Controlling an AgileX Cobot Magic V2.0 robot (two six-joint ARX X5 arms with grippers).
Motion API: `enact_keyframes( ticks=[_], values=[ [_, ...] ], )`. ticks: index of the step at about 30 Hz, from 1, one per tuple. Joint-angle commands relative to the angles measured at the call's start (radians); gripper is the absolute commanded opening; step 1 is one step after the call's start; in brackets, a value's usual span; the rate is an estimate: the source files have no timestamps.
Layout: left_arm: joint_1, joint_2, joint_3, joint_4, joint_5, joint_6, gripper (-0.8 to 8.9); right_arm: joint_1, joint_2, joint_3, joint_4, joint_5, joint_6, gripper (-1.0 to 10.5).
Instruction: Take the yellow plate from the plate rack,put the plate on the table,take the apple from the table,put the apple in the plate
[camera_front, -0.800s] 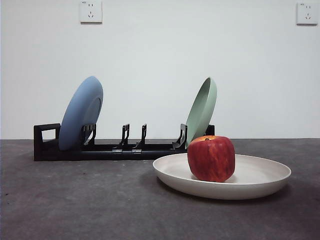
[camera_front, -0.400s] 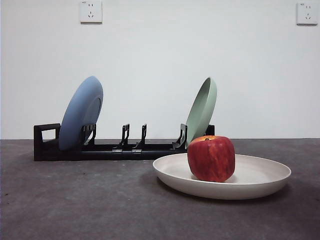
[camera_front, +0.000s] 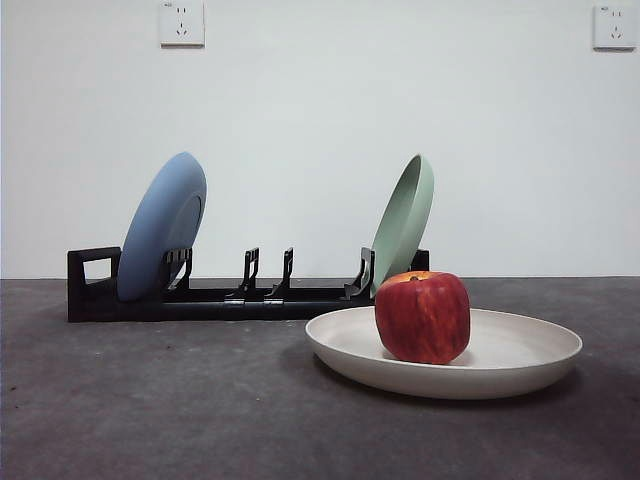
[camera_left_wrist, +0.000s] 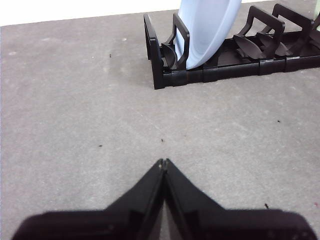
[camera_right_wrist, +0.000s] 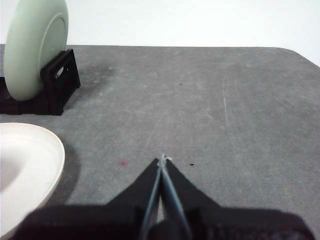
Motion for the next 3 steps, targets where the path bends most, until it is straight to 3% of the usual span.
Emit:
enact_keyframes(
  ticks=[1,3],
  values=[
    [0.003,0.000,-0.010,0.003,0.000,0.011,-0.03,-0.001,-0.001,-0.010,0.004,0.002,0.008,0.0],
    [0.003,0.000,-0.010,0.003,0.000,0.011,-0.03,-0.001,-0.001,-0.010,0.004,0.002,0.008,0.0]
  ],
)
